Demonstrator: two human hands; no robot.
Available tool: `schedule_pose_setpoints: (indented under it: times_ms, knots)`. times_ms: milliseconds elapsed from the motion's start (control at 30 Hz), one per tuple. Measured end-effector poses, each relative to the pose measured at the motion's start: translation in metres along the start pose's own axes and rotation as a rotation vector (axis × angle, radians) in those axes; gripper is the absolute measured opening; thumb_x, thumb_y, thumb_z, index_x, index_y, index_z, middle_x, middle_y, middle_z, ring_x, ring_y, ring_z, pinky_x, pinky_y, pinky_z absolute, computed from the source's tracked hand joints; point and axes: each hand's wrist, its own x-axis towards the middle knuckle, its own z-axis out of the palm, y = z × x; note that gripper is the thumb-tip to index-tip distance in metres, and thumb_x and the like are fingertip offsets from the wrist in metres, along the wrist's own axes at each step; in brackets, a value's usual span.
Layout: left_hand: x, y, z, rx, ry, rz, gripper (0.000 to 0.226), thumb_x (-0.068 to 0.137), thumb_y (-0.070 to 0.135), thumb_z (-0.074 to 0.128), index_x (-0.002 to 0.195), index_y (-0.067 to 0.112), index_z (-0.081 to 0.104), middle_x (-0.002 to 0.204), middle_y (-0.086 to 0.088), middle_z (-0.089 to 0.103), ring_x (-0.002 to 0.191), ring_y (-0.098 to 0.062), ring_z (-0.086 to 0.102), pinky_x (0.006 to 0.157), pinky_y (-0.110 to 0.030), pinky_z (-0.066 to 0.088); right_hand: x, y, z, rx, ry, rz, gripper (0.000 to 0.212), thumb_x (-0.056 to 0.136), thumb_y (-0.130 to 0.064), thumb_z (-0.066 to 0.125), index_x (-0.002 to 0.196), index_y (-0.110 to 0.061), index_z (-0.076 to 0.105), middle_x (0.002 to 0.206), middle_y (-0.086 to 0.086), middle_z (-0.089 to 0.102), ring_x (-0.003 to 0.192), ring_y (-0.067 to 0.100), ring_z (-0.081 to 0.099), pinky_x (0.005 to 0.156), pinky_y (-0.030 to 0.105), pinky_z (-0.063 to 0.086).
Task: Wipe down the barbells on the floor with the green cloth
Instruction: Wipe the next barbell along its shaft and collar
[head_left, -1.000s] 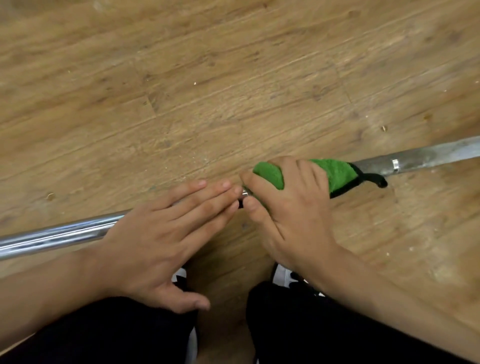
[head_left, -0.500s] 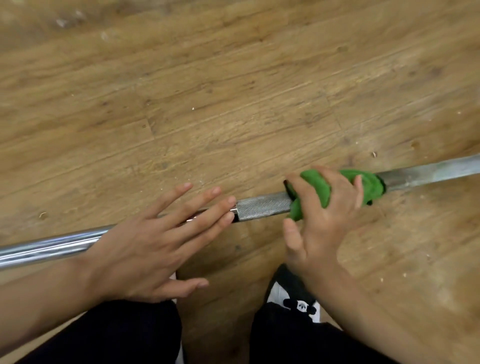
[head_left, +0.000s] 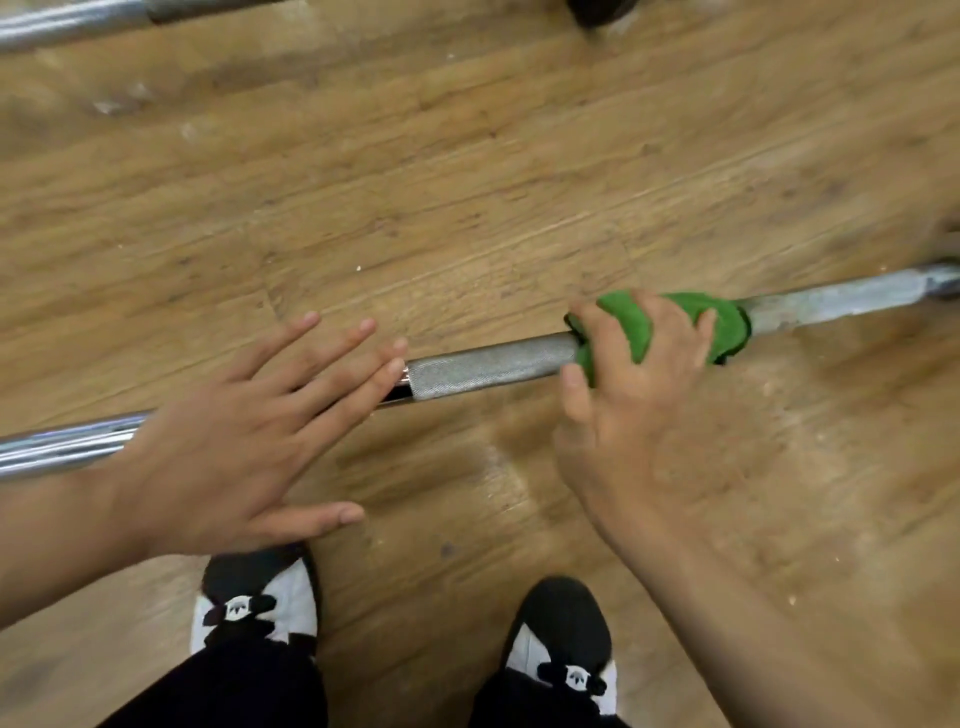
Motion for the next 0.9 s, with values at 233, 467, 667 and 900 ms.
schedule_pose_setpoints:
  times_ms: [233, 467, 667, 900]
  knots:
    - [0.010, -0.026, -0.004, -0.057, -0.049, -0.063, 0.094, 0.102, 0.073, 0.030, 0.166, 0.007, 0.013, 0.174, -0.010, 0.017, 0.161, -0.032, 0.015, 0.125, -0.056, 0.015, 0.031, 0.059, 0.006, -0.074, -0.043, -0.333, 0.059, 0.105, -0.055, 0.027, 0.143, -0.021, 0.056, 0.145, 0.026, 0.051, 0.141, 0.042, 0.044, 0.125, 0.054, 0.014]
    - [0.021, -0.046, -0.004, -0.127, -0.021, -0.093, 0.098, 0.099, 0.078, 0.029, 0.166, 0.008, 0.015, 0.171, -0.010, 0.027, 0.160, -0.028, 0.019, 0.126, -0.054, 0.018, 0.064, 0.060, 0.019, 0.059, 0.197, 0.139, 0.079, 0.106, -0.059, 0.017, 0.132, -0.002, 0.064, 0.152, 0.029, 0.040, 0.149, 0.046, 0.028, 0.117, 0.067, 0.024]
    - [0.026, -0.060, -0.004, -0.165, -0.051, -0.121, 0.098, 0.099, 0.078, 0.030, 0.167, 0.011, 0.010, 0.171, -0.009, 0.026, 0.159, -0.025, 0.024, 0.126, -0.049, 0.019, 0.027, -0.024, 0.053, 0.103, -0.106, -0.399, 0.070, 0.103, -0.063, 0.019, 0.151, -0.024, 0.053, 0.156, 0.019, 0.044, 0.152, 0.035, 0.031, 0.126, 0.053, 0.012]
    - [0.031, -0.068, -0.003, -0.176, -0.032, -0.172, 0.100, 0.097, 0.081, 0.032, 0.167, 0.012, 0.013, 0.169, -0.008, 0.030, 0.158, -0.025, 0.027, 0.126, -0.049, 0.022, 0.085, 0.081, 0.046, -0.003, 0.168, -0.147, 0.063, 0.108, -0.053, 0.023, 0.142, -0.015, 0.058, 0.147, 0.025, 0.049, 0.147, 0.041, 0.037, 0.124, 0.062, 0.018]
